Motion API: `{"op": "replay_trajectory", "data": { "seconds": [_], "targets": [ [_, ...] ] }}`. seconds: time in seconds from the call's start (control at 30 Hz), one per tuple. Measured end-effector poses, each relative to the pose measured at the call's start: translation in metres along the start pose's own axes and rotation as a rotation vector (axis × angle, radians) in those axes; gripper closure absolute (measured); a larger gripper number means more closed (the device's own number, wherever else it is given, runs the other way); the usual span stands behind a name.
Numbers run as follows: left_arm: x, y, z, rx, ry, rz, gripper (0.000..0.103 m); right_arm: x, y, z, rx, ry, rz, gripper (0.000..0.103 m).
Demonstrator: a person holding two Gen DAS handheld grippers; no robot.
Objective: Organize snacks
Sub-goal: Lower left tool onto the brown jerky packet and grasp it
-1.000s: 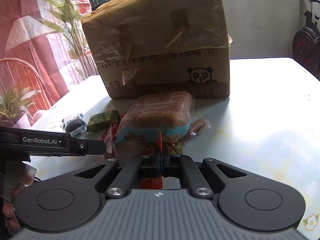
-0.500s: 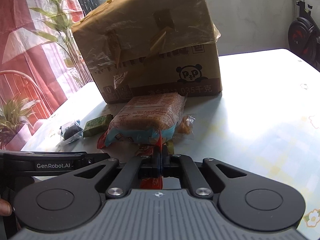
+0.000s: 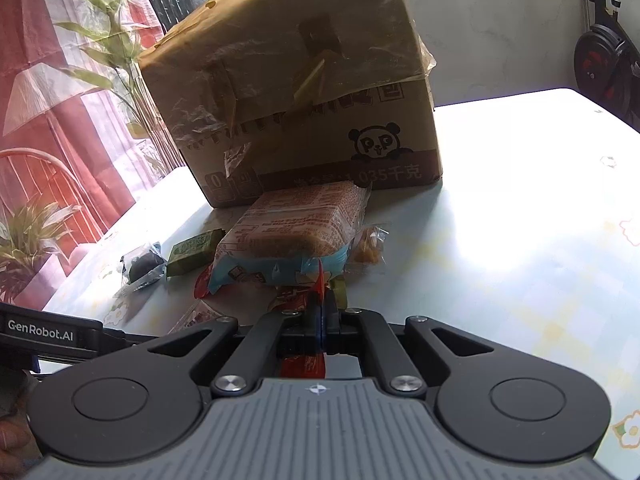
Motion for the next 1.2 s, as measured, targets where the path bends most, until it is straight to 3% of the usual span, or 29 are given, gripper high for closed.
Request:
{"op": "replay_trajectory", "data": {
  "seconds": [0.23, 0.4, 0.63, 0.87, 1.03, 1.2],
  "targets": [
    [-0.015, -0.004, -0.021, -0.073, -0.062, -0.085, 0.060, 0.004, -0.001, 0.000, -0.001, -0.013, 0.012, 0.103],
    [-0.021, -0.001, -0.035, -0.056, -0.071, -0.122, 0.060, 0.003, 0.000, 0.000, -0.005, -0.013, 0.012, 0.103],
    [-0.015, 0.005, -0.032, -0.027, -0.094, -0.115, 0.060, 0.002, 0.000, 0.001, 0.001, -0.008, 0.002, 0.103],
    [-0.009, 0.020, -0.036, -0.005, -0.117, -0.194, 0.059, -0.001, 0.009, 0.004, 0.026, 0.014, -0.030, 0.103],
    [-0.001, 0.027, -0.028, 0.114, -0.062, -0.092, 0.060, 0.006, 0.013, -0.005, 0.070, -0.059, 0.010, 0.103],
    [-0.005, 0.018, -0.021, 0.127, -0.044, -0.036, 0.060, -0.011, 0.026, -0.007, 0.203, -0.075, 0.037, 0.103]
  ]
}}
Point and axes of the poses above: each gripper's, at about its wrist camera, not at the fingertips, and x roughly against the way its jaws point, y to its left, z to its underside, the point moved 6 cm from there along -x, roughly the way its jaws point, and after that the axes turned 3 degrees about -z, right-handed, at the moved point
